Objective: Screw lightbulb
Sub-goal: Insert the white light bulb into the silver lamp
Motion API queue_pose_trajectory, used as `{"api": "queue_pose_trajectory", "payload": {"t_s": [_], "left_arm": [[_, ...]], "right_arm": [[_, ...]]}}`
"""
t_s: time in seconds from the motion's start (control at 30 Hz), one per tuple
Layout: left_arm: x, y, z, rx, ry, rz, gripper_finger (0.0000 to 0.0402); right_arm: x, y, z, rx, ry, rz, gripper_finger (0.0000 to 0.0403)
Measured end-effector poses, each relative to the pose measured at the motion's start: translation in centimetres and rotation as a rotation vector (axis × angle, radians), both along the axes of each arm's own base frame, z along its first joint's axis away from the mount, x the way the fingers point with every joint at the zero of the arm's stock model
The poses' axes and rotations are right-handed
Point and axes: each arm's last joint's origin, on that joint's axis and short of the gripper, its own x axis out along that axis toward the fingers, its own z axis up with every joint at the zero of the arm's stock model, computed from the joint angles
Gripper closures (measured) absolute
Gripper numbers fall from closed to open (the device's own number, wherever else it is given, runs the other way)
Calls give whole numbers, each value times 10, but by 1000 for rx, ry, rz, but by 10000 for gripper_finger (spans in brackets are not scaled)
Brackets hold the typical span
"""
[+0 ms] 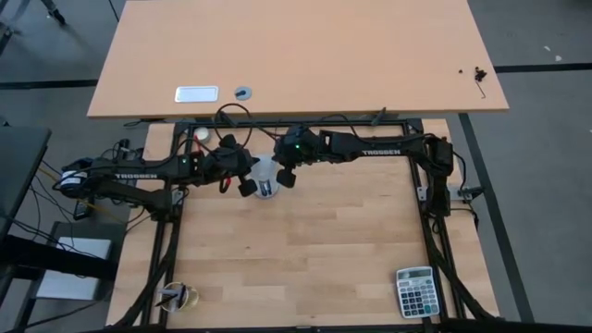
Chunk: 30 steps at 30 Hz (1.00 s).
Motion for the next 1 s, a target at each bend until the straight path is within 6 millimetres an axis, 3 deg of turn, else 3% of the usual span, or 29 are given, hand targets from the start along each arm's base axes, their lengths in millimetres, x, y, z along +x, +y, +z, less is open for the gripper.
{"api": "queue_pose_trajectory", "payload": {"t_s": [0.6,0.87,1.0], "left_arm": [[0,0,0,-2,-1,-4,402],[2,1,1,20,-24,3,402],[2,1,4,35,-42,-5,402]], "right_arm": [[1,15,-2,103,8,111,394],[4,32,-12,170,48,216,394],[5,36,-7,155,20,225,394]]}}
